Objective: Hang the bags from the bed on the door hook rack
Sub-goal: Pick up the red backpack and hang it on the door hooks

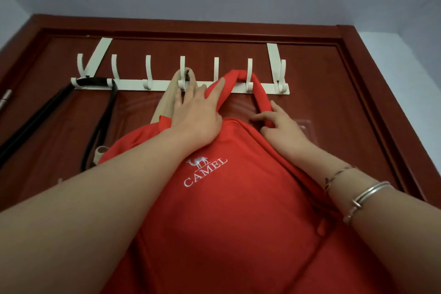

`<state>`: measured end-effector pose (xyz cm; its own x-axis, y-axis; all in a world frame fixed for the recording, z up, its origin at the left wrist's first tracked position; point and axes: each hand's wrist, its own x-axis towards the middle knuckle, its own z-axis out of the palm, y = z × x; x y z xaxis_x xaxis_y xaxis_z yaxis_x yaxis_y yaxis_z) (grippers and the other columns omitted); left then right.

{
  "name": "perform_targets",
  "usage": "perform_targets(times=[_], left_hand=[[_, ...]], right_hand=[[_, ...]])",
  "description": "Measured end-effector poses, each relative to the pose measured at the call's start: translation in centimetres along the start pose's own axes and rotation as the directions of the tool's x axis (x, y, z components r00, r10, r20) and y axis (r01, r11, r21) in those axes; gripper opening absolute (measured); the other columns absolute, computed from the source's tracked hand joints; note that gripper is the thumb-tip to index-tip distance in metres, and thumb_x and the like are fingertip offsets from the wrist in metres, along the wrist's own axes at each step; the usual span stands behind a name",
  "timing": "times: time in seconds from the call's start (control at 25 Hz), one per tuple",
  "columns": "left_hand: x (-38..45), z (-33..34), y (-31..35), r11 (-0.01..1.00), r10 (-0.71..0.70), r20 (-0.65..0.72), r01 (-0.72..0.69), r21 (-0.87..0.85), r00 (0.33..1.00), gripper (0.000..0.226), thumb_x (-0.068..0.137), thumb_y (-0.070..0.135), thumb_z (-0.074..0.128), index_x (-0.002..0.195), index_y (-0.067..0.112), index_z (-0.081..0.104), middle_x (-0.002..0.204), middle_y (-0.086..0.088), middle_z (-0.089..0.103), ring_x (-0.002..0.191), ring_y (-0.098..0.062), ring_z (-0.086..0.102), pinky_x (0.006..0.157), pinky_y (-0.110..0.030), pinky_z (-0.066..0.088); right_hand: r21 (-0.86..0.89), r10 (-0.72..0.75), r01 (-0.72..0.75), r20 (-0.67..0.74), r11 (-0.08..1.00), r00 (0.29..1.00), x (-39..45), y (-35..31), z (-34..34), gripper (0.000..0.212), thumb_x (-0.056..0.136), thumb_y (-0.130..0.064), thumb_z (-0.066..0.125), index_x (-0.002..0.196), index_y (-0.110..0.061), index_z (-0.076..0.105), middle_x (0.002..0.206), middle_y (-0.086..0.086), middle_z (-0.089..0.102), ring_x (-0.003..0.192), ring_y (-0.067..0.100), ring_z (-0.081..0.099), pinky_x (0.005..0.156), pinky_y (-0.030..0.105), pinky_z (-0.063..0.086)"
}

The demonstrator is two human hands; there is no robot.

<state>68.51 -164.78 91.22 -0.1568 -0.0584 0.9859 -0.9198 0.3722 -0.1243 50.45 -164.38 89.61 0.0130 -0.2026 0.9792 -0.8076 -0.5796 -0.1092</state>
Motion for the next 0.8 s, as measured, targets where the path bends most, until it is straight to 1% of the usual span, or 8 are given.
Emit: perform_targets(times=[0.04, 0.12, 0.24, 0.32, 0.48, 0.64, 0.76, 0.8], left_hand=[[-1.1, -0.2, 0.0, 1.0, 0.005, -0.012, -0.005, 0.013, 1.0, 0.068, 0.09, 0.026, 0.041, 0.151, 0.03, 0.011, 0.158, -0.011, 0.02, 0.147, -0.03, 0.007, 0.119, -0.049, 0.006], [-2.9, -1.1, 0.3, 1.0, 0.02, -0.003, -0.02, -0.004, 1.0, 0.062, 0.092, 0.03, 0.039, 0.15, 0.028, 0.018, 0.159, -0.007, 0.019, 0.147, -0.028, 0.011, 0.119, -0.047, 0.009], [-5.0, -3.4, 1.2, 0.994, 0.032, 0.034, -0.029, -0.105, 0.999, 0.059, 0.091, 0.031, 0.042, 0.148, 0.028, 0.026, 0.16, -0.003, 0.016, 0.148, -0.026, 0.009, 0.12, -0.047, 0.01], [-6.0, -5.1, 2.3, 0.982, 0.034, 0.049, -0.024, -0.187, 0.998, 0.058, 0.09, 0.029, 0.045, 0.146, 0.027, 0.031, 0.16, -0.002, 0.019, 0.148, -0.025, 0.01, 0.12, -0.047, 0.01], [-9.2, -8.1, 4.4, 0.944, 0.059, 0.106, -0.021, -0.328, 0.993, 0.053, 0.088, 0.027, 0.047, 0.14, 0.024, 0.041, 0.156, -0.003, 0.03, 0.147, -0.027, 0.016, 0.119, -0.047, 0.013], [-14.2, -9.3, 8.3, 0.86, 0.152, 0.165, -0.049, -0.507, 0.975, 0.049, 0.087, 0.026, 0.049, 0.136, 0.023, 0.047, 0.151, -0.002, 0.039, 0.145, -0.027, 0.022, 0.119, -0.045, 0.015], [-18.4, -9.9, 12.2, 0.791, 0.246, 0.243, -0.05, -0.61, 0.938, 0.046, 0.086, 0.028, 0.051, 0.132, 0.026, 0.05, 0.148, 0.001, 0.044, 0.142, -0.025, 0.029, 0.117, -0.046, 0.019], [-20.1, -11.0, 14.7, 0.75, 0.301, 0.255, -0.063, -0.659, 0.919, 0.045, 0.085, 0.027, 0.052, 0.13, 0.025, 0.053, 0.145, 0.001, 0.047, 0.139, -0.025, 0.034, 0.115, -0.045, 0.023]], right_hand=[[0.023, 0.013, -0.012, -0.028, 1.0, 1.0, -0.8, 0.1, 0.1, 0.041, 0.083, -0.002, 0.046, 0.116, -0.017, 0.065, 0.158, 0.009, 0.023, 0.144, 0.017, 0.025, 0.105, 0.014, 0.015], [0.053, 0.024, -0.02, -0.078, 0.998, 0.997, -2.2, 0.1, -0.2, 0.037, 0.085, -0.006, 0.046, 0.116, -0.016, 0.064, 0.155, 0.009, 0.03, 0.144, 0.014, 0.024, 0.099, 0.011, 0.015], [0.057, 0.035, -0.029, -0.11, 0.998, 0.993, -4.7, -1.1, -1.5, 0.037, 0.088, -0.01, 0.044, 0.121, -0.015, 0.059, 0.141, 0.006, 0.05, 0.133, 0.016, 0.04, 0.087, 0.008, 0.021], [0.012, 0.033, -0.032, -0.091, 0.999, 0.995, -6.8, -2.5, -3.1, 0.038, 0.089, -0.013, 0.044, 0.124, -0.015, 0.057, 0.135, 0.005, 0.054, 0.126, 0.017, 0.046, 0.082, 0.007, 0.023], [-0.108, 0.095, -0.096, -0.015, 0.989, 0.995, -13.5, -6.0, -8.1, 0.041, 0.086, -0.013, 0.047, 0.126, -0.015, 0.054, 0.133, 0.005, 0.053, 0.123, 0.015, 0.047, 0.083, 0.007, 0.025], [-0.29, 0.252, -0.251, -0.036, 0.923, 0.967, -21.3, -8.5, -14.5, 0.042, 0.086, -0.011, 0.046, 0.127, -0.018, 0.054, 0.135, 0.003, 0.052, 0.121, 0.016, 0.049, 0.088, 0.014, 0.028], [-0.366, 0.398, -0.376, -0.018, 0.851, 0.917, -26.8, -10.1, -19.5, 0.04, 0.089, -0.012, 0.043, 0.126, -0.025, 0.052, 0.136, -0.002, 0.051, 0.106, 0.004, 0.052, 0.084, 0.015, 0.033], [-0.417, 0.45, -0.418, -0.022, 0.807, 0.893, -29.5, -11.3, -22.7, 0.04, 0.089, -0.013, 0.043, 0.126, -0.026, 0.051, 0.135, -0.003, 0.05, 0.103, 0.004, 0.054, 0.081, 0.016, 0.035]])
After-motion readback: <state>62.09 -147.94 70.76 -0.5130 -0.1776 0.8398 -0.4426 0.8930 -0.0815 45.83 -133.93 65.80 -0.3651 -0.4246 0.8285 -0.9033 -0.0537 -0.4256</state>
